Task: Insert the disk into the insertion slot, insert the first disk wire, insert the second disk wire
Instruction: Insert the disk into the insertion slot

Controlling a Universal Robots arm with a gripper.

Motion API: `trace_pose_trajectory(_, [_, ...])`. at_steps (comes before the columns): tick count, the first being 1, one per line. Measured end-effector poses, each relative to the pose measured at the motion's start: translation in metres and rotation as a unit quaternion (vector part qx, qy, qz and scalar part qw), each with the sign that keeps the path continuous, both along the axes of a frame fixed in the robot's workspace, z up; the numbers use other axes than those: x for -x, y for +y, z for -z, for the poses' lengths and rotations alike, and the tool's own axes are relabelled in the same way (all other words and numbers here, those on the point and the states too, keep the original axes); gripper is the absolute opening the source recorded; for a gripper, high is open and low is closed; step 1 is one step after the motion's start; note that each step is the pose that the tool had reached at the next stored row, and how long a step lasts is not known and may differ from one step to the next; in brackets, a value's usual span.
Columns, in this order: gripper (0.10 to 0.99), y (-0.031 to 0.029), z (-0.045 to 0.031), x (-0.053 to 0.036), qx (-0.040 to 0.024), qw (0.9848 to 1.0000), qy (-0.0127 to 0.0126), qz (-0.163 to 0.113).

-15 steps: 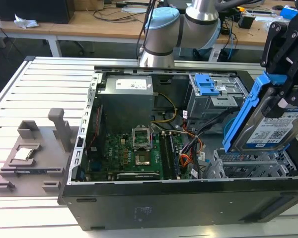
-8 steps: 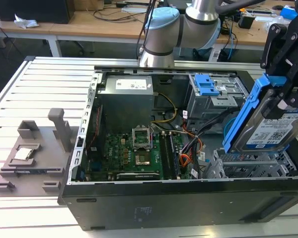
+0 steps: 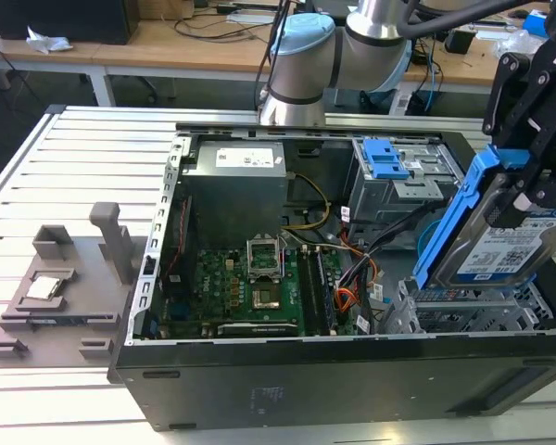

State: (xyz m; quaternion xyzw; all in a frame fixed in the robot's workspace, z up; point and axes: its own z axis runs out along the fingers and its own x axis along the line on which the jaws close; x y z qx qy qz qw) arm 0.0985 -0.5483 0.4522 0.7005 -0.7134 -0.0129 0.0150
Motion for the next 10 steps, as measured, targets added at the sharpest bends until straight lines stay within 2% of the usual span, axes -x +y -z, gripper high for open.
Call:
trace_pose_trajectory(5, [0.365,0.0000,0.0034,0.0000,0.0000,1.0000,0.0000,0.000])
trace_pose_trajectory(10, [0.365,0.0000,0.0099,0.0000,0.0000,1.0000,0.0000,0.000])
